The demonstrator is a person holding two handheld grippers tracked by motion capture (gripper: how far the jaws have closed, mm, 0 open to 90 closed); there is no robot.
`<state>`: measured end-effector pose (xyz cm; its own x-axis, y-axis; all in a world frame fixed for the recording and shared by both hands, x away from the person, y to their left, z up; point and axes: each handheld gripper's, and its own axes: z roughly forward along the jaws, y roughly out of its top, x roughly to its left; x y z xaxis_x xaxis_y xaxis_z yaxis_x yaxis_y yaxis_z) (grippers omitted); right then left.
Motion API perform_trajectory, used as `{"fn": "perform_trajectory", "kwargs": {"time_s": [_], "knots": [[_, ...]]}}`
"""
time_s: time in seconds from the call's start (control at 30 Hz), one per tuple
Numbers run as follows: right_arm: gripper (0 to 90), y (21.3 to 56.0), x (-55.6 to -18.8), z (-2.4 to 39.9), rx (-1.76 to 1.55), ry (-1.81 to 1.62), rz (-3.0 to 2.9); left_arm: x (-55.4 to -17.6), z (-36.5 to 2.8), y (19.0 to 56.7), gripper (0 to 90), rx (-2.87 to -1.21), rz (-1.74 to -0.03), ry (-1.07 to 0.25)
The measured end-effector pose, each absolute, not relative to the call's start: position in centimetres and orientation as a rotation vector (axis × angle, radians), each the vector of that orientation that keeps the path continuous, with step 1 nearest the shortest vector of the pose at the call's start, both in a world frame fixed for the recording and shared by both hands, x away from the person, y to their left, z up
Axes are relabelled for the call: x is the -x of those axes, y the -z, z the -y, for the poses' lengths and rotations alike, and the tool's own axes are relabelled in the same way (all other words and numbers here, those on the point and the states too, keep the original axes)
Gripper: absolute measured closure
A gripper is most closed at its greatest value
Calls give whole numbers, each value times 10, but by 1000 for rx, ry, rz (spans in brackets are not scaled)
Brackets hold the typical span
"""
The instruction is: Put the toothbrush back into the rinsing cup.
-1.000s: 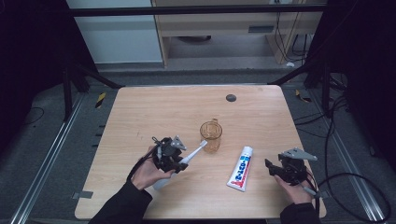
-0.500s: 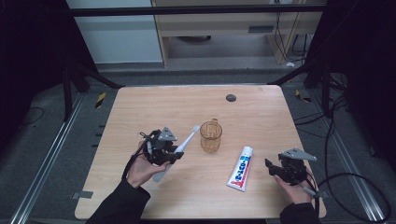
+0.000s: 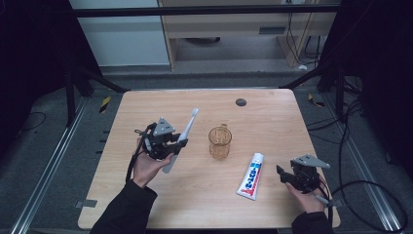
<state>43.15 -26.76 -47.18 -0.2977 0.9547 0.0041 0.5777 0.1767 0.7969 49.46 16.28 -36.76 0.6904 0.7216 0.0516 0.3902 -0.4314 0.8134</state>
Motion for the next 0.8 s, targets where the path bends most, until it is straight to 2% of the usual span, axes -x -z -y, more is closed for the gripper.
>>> {"fn": "perform_trajectory", "kwargs": {"time_s": [0.27,0.8], "knots": [[412,472,-432,268,-1439,-976,-1948,-503,-158,359,670,-1951,-874,-599],[403,474,-432,268,-1432,-976,-1941,-524,-134,350,670,-1726,-910,-681]]}}
